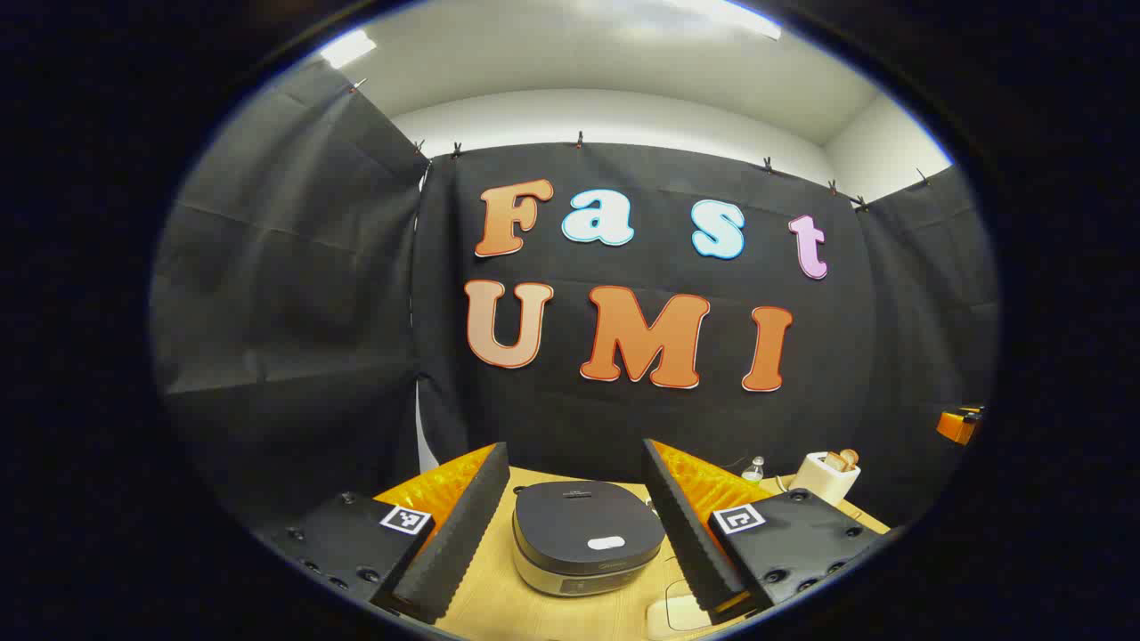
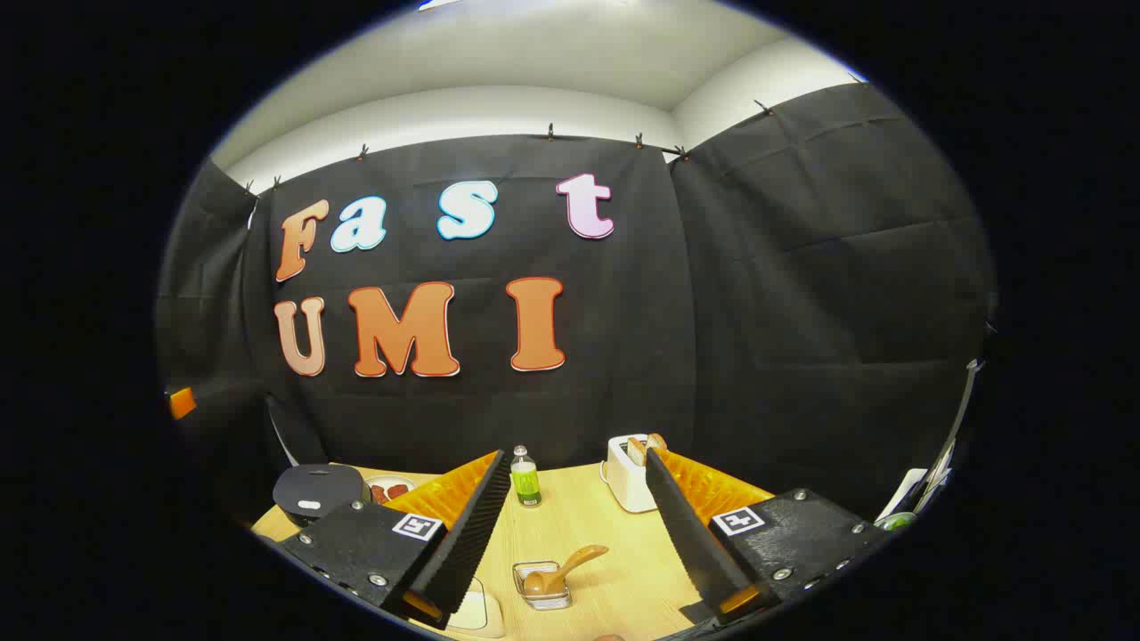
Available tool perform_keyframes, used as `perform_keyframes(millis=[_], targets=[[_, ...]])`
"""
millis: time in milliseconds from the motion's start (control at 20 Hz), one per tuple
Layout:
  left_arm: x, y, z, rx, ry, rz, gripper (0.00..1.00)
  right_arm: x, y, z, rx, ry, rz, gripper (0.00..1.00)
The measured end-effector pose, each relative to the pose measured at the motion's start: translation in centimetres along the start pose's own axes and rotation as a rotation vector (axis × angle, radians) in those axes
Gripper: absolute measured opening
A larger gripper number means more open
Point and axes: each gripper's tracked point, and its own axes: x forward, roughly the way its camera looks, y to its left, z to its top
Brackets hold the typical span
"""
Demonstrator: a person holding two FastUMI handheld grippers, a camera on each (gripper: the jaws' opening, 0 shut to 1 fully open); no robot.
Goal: Close the left gripper, press the button to open the rice cooker; take a wooden spoon from the chopstick holder with the right hand, scoop a spoonful of rice and pour it into the rice cooker, then put the wooden spoon back into the chopstick holder.
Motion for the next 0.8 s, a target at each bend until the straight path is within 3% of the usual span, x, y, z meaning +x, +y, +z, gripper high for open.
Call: perform_keyframes(millis=[350, 800], targets=[[-0.3, -2.7, 0.1, 0.026, -0.008, 0.005, 1.0, 1.3, -2.0, 0.4, 0.004, 0.004, 0.013, 0.95], [-0.4, -4.3, 0.2, 0.022, -0.013, -0.003, 0.98, 1.9, -2.0, 0.9, -0.039, -0.014, 0.038, 0.95]])
